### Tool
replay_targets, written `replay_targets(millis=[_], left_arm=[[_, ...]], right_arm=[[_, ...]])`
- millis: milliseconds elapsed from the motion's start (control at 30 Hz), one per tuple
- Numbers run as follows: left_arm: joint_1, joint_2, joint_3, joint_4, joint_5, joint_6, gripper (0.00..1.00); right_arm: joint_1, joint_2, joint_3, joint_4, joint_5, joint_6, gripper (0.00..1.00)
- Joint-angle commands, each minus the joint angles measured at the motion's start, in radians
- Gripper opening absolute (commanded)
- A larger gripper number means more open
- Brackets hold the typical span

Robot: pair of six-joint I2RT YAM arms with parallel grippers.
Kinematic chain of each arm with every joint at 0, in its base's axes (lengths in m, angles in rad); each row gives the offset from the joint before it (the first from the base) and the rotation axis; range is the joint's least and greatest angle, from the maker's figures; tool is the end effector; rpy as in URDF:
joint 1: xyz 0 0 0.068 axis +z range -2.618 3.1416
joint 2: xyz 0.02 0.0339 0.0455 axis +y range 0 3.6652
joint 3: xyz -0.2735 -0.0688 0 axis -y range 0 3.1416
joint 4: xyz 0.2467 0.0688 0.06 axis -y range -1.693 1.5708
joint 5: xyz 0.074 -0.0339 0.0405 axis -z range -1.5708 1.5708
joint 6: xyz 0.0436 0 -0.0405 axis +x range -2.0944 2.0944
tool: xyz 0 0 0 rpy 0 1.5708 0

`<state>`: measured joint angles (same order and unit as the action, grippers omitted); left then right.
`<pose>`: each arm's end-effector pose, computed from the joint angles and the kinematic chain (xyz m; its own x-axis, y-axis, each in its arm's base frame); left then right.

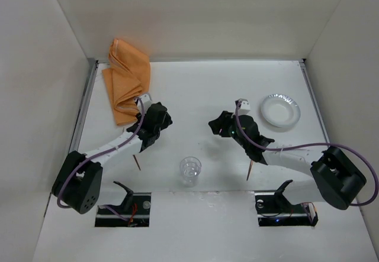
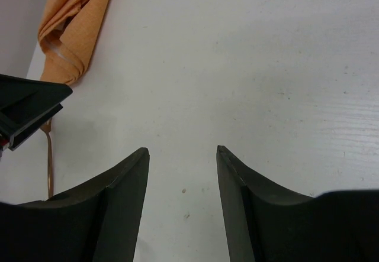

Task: Set the dinner table for one person

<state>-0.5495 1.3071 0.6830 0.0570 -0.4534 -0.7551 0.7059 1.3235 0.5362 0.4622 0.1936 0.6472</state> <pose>0.2483 -0.1297 0.2213 -0.4394 -0.4534 -0.7755 -0.2015 0.8910 -0.4067 0.2188 0.1755 0.2089 -0.4941 0.3563 -0.7930 -0.2506 0.8151 0.5223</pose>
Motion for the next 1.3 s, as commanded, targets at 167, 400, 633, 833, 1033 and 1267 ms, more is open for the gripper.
replay_targets(millis=[167,400,633,833,1033,1267], left_arm=[[0.032,-0.049,0.065,0.027,-0.056,0.054,0.58],[0.053,0.021,0.154,0.133,-0.087,0.198,0.15],[0.162,0.177,0.381,0.119,-0.116,0.307,0.23],[0.219,0.406,0.603,0.075,-0.128,0.431,0.38],[0.23,0.68,0.887,-0.02,-0.137,0.575,0.44],[0.262,0.957,1.157,-0.123,-0.169,0.649,0.44]], right_arm=[[-0.007,0.0,0.028,0.029,-0.037,0.014,0.51],[-0.015,-0.018,0.03,0.013,-0.052,0.019,0.08],[-0.01,-0.013,0.036,0.009,-0.06,0.02,0.14],[-0.015,-0.053,0.011,0.035,-0.048,0.022,0.37],[-0.01,-0.043,0.013,0.038,-0.051,0.02,0.43],[-0.007,-0.015,0.027,0.038,-0.052,0.011,0.46]])
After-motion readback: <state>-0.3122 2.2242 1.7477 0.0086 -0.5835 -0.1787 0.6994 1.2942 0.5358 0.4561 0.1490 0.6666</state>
